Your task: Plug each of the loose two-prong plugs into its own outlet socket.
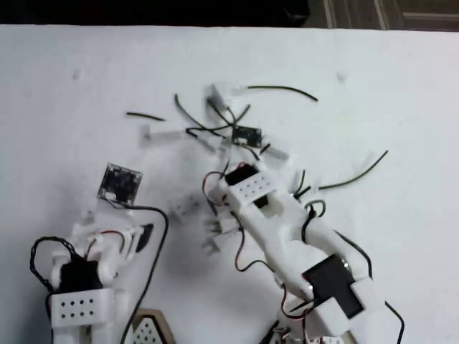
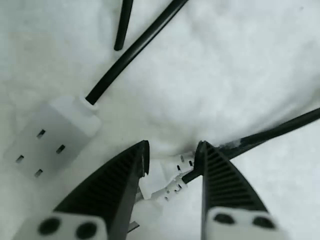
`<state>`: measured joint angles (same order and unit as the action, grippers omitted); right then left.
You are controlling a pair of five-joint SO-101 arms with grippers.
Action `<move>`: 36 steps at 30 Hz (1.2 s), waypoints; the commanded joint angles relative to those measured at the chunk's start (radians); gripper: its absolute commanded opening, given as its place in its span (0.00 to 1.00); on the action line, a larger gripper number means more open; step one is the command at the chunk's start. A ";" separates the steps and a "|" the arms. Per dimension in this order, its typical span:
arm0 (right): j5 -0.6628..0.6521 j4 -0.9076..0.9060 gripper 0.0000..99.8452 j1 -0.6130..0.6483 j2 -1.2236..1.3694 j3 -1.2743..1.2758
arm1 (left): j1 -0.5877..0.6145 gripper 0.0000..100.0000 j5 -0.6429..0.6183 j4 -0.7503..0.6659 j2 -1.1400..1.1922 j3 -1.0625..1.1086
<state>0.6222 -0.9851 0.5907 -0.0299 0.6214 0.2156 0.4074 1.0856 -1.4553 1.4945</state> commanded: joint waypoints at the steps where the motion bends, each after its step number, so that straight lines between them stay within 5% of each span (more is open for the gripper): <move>1: -0.031 0.005 0.14 -0.001 -0.071 -0.014 | 0.010 0.30 -0.008 0.005 -0.015 -0.003; 12: -0.279 -0.194 0.15 0.001 -0.295 -0.008 | 0.012 0.30 -0.008 0.005 -0.015 -0.003; 23: -0.009 -0.213 0.24 0.051 -0.295 -0.006 | 0.013 0.30 -0.008 0.006 -0.015 -0.003; 36: 0.054 -0.091 0.24 0.010 -0.012 -0.015 | 0.013 0.30 -0.008 0.006 -0.015 -0.003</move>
<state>0.6605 -1.1385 0.6291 -0.0974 0.6214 0.2217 0.4074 1.0886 -1.4553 1.4945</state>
